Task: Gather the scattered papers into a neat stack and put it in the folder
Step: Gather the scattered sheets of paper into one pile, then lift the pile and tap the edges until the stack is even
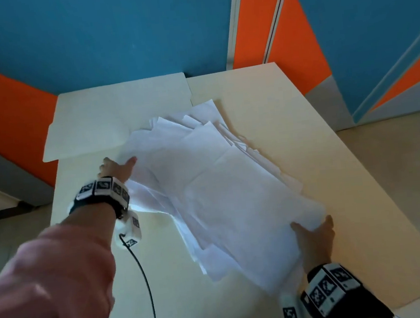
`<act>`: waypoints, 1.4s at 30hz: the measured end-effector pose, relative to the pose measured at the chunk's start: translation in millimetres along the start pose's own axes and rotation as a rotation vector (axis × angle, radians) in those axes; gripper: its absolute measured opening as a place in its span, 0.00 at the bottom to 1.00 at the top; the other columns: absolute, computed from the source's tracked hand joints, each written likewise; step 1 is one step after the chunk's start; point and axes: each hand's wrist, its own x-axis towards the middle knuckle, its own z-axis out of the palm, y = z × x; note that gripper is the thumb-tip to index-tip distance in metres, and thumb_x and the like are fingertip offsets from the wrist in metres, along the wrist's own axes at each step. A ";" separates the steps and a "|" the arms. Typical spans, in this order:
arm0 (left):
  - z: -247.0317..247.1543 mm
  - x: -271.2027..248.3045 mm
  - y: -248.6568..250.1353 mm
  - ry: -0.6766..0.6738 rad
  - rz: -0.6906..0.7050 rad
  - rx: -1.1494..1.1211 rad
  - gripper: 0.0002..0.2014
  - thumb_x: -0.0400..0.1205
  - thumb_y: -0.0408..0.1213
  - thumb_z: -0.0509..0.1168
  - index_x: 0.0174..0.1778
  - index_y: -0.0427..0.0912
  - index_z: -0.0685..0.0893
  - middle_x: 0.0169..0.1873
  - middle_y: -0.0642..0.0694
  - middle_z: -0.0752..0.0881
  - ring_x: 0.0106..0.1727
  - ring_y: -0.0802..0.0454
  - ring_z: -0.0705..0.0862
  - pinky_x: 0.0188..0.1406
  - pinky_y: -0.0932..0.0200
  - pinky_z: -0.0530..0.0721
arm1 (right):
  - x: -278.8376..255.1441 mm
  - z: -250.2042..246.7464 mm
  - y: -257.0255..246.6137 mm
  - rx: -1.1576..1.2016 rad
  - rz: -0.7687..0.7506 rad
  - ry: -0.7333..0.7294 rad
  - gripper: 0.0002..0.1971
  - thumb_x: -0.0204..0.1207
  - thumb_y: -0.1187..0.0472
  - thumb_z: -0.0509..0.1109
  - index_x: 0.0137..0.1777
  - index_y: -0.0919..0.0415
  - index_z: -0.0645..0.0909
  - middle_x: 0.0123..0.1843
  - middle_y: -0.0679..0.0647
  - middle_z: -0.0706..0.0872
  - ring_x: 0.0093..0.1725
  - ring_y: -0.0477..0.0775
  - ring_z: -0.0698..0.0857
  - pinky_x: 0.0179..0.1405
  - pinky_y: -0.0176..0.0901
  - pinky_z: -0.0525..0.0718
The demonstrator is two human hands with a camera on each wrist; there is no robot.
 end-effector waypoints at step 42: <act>91.9 -101.8 6.1 -0.241 -0.287 -0.807 0.36 0.57 0.35 0.81 0.60 0.26 0.80 0.57 0.28 0.86 0.57 0.31 0.86 0.60 0.36 0.83 | 45.1 81.3 -142.5 -0.446 -0.268 -0.688 0.43 0.72 0.40 0.69 0.80 0.65 0.60 0.81 0.59 0.67 0.78 0.61 0.69 0.69 0.47 0.70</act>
